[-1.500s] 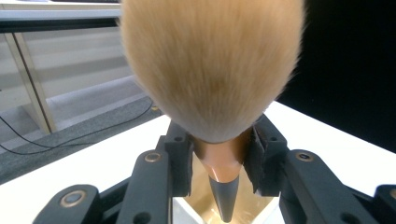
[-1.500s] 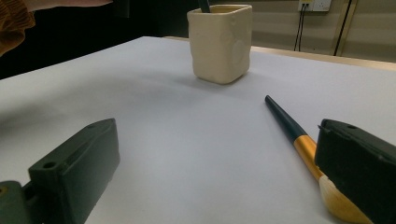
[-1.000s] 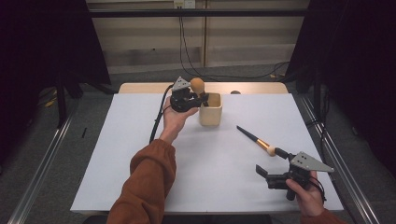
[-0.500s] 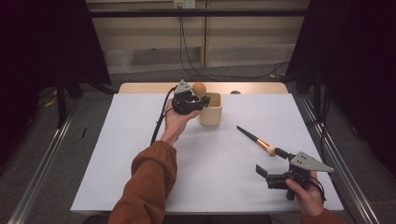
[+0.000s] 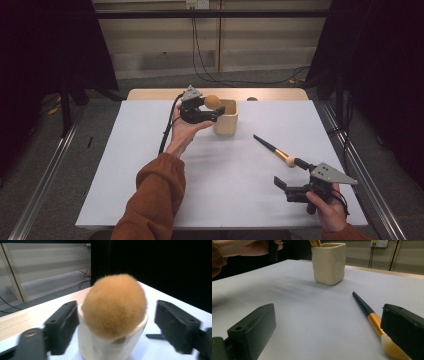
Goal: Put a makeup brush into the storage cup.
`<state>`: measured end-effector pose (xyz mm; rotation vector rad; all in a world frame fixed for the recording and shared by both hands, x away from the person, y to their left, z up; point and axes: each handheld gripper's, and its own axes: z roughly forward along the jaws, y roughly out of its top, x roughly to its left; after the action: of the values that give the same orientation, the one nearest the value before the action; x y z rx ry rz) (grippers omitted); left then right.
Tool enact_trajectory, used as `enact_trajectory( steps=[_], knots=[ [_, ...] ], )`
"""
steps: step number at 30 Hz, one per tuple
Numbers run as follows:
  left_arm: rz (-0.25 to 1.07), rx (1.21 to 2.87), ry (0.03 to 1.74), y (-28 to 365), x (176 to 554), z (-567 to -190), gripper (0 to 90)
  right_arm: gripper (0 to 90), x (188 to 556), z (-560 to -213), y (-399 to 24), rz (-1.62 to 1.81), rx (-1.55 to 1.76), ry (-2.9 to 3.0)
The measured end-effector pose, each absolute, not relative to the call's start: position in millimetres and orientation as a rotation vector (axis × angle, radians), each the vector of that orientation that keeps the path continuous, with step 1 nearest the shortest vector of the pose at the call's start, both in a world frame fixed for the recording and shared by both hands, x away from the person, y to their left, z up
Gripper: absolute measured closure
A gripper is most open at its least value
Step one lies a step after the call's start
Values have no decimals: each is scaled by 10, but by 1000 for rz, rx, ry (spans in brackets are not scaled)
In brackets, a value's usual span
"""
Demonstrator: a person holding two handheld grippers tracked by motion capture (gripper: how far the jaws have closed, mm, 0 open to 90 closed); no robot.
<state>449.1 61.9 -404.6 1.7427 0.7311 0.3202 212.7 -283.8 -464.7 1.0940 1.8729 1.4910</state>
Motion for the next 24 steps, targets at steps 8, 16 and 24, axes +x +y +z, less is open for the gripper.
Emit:
enact_trajectory(
  steps=[8, 16, 24],
  knots=[
    [329, 1736, 736, 823, 4323, -3971, 26, 0, 2118, -4634, -2840, 1482, 1092, 1865],
    [330, 1721, 754, 986, 4191, -4006, 23, 1, 2134, -4636, -2841, 1480, 1100, 1857],
    [375, 1726, 741, 1150, 4016, -4021, 28, 0, 2126, -4631, -2852, 1478, 1101, 1850]
  ],
)
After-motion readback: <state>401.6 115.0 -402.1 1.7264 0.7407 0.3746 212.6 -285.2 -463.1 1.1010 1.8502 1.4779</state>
